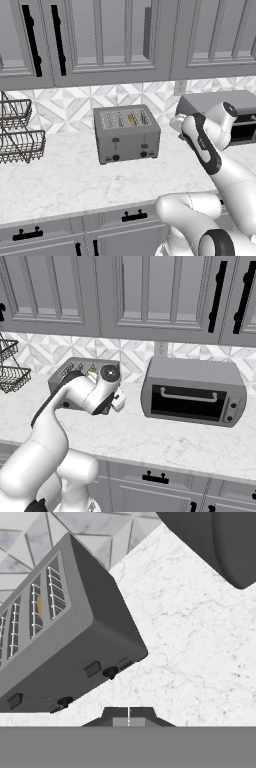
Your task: Start the toaster. Once the lever pops up, take the bread to the plate on the dining counter.
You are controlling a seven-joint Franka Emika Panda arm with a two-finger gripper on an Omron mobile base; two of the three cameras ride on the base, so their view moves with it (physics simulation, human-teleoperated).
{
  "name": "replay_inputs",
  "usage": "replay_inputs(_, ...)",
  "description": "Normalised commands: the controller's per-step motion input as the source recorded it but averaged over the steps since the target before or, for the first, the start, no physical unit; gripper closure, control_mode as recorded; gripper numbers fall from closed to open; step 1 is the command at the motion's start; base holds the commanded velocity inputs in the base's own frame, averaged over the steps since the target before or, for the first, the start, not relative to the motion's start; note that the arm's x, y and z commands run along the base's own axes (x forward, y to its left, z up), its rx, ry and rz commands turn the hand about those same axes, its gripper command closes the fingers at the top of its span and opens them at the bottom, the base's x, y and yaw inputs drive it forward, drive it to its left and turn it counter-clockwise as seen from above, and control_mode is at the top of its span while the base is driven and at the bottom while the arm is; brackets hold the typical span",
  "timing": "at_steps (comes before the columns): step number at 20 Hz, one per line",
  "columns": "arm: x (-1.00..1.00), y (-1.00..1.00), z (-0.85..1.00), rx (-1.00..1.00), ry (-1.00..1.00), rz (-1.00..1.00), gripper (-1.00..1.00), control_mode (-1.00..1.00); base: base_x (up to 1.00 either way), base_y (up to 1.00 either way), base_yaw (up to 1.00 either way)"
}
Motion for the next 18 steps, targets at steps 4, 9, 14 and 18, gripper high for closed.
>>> replay_inputs(4, 0.00, 0.00, 0.00, 0.00, 0.00, 0.00, 1.00, -1.00, 0.00, 0.00, 0.00)
replay_inputs(9, 0.00, 0.00, 0.00, 0.00, 0.00, 0.00, 1.00, -1.00, 0.00, 0.00, 0.00)
replay_inputs(14, 0.00, 0.00, 0.00, 0.00, 0.00, 0.00, 1.00, -1.00, 0.00, 0.00, 0.00)
replay_inputs(18, 0.00, 0.00, 0.00, 0.00, 0.00, 0.00, 1.00, -1.00, 0.00, 0.00, 0.00)
